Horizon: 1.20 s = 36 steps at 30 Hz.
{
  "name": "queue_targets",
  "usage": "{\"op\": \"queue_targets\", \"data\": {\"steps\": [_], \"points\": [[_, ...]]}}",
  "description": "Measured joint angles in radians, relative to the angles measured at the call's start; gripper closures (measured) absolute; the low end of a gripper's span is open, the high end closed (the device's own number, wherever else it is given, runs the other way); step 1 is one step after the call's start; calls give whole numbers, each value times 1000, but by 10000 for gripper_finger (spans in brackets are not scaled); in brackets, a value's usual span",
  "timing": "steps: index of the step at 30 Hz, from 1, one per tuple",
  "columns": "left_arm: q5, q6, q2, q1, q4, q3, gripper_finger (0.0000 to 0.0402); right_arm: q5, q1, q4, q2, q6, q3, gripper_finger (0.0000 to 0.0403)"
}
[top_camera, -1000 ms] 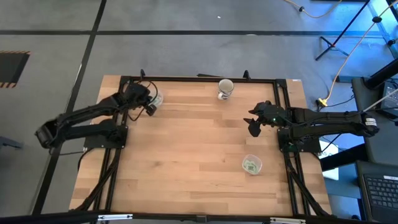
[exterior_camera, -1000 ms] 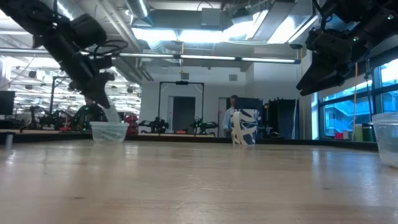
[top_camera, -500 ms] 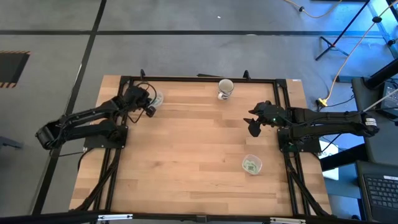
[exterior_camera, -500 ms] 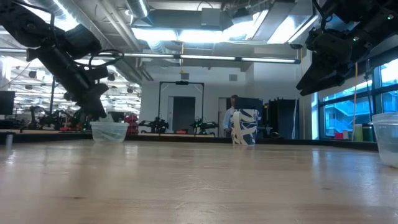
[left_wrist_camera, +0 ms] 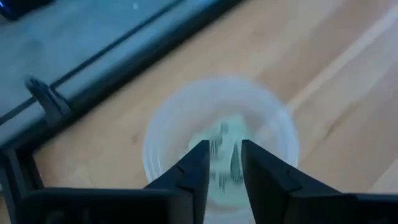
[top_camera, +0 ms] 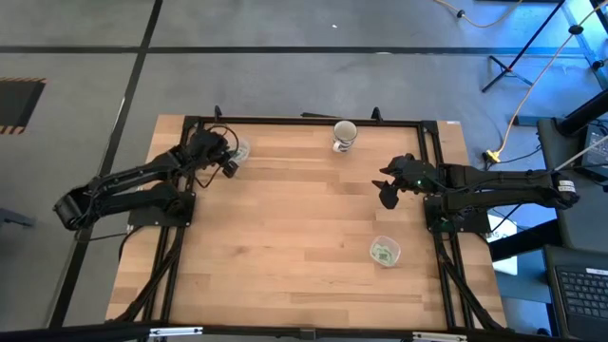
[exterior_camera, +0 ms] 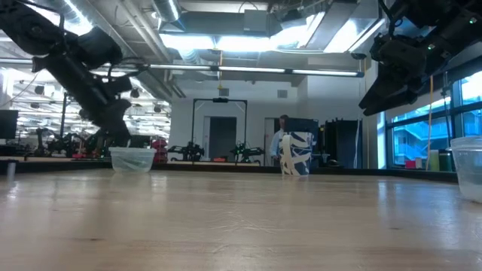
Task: Pick and place items into bin
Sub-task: Return to Home Position
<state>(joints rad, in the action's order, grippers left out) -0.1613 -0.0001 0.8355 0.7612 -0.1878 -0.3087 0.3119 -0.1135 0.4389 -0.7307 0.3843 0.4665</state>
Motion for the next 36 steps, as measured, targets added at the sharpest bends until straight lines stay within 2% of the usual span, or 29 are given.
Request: {"op": "queue_targets", "data": {"steps": [2, 5, 10, 15, 23, 27, 31, 36], "points": [[8, -9, -27, 0, 4, -25, 307, 1, -1, 0, 3, -28, 0, 156], [78, -12, -88, 0, 5, -62, 303, 0, -16, -16, 43, -55, 0, 156], [196, -13, -239, 0, -22, -75, 302, 24, -34, 36, 195, -75, 0, 156], [229, -29, -418, 0, -83, -74, 302, 31, -34, 59, 361, -83, 0, 156], [293, -55, -701, -1, -172, -74, 302, 26, -34, 34, 538, -124, -79, 156], [297, -78, -826, -1, -181, -74, 302, 25, -34, 9, 584, -129, -105, 156], [318, -108, -833, -3, -179, -59, 302, 25, -34, -19, 605, -151, -114, 156], [335, -135, -835, -5, -65, 53, 302, 26, -34, -85, 612, -175, -128, 156]]}}
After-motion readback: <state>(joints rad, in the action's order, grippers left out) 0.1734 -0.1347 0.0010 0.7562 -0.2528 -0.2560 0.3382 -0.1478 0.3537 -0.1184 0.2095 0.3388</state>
